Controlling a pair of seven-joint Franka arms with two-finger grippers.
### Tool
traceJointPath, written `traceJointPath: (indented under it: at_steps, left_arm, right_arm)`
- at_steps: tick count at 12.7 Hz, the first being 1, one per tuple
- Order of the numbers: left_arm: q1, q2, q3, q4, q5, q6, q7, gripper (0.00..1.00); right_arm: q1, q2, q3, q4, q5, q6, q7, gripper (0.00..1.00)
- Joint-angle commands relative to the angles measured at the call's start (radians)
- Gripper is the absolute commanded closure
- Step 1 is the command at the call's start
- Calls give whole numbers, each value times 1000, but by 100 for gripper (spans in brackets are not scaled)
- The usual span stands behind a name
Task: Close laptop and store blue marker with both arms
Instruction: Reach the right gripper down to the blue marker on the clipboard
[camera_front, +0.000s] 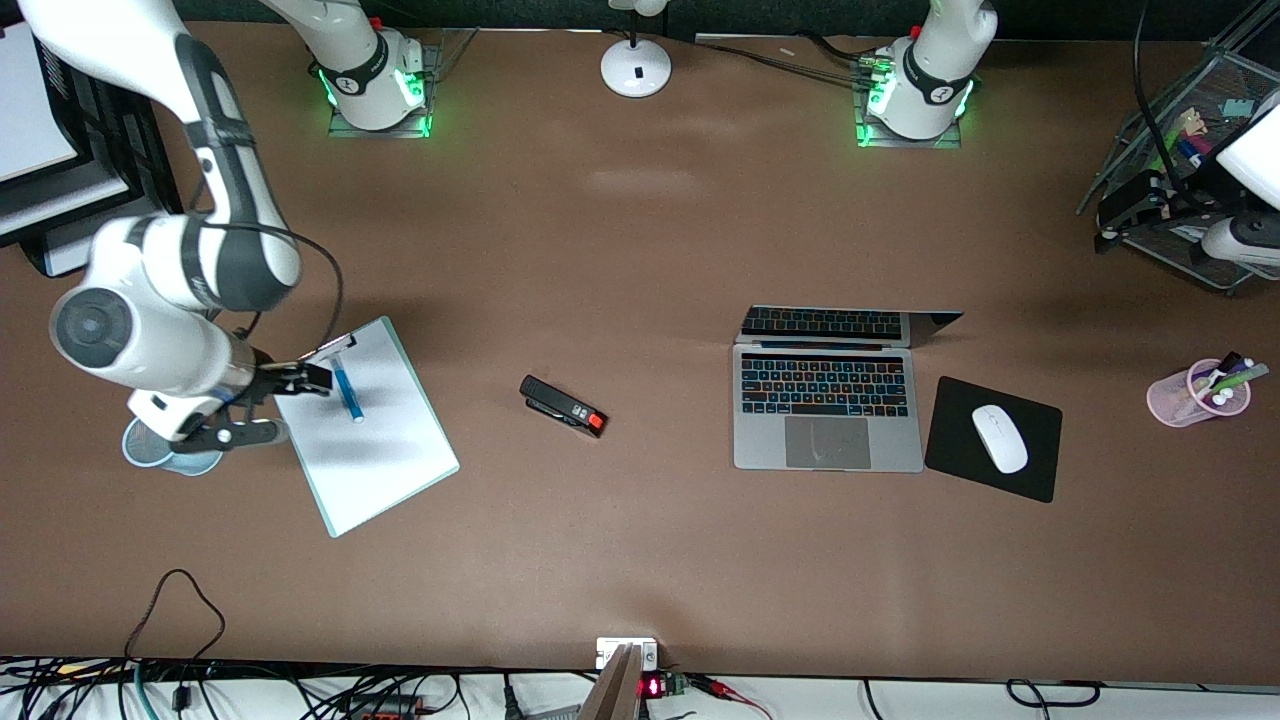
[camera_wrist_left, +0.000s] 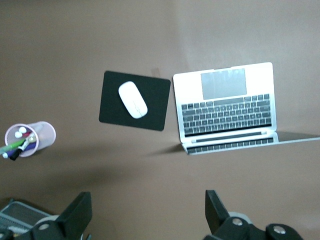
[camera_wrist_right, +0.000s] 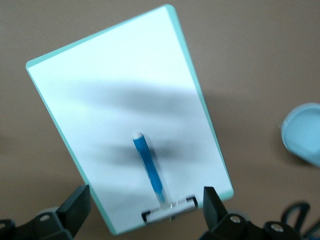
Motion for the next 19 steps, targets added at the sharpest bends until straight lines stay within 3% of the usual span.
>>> traceJointPath:
  at_steps: [1,5,11,14,19]
  left_arm:
    - [-18,70,-21,26,4,-90,5,0]
    - [-14,76,-23,29,6,-120,4,0]
    - [-38,157,-26,31,3,-138,15,0]
    - [-99,183,-40,-10,-8,-147,-100,0]
    - [-175,249,-55,-58,-23,-135,-166,0]
  right_arm:
    - [3,29,-5,-8,-5,87,-133,0]
    - [-9,67,-5,-34,4,186,-321,0]
    - [12,141,-5,-40,9,219,-323,0]
    - [22,147,-5,-60,9,220,-324,0]
    - [22,165,-5,-71,10,222,-321,17]
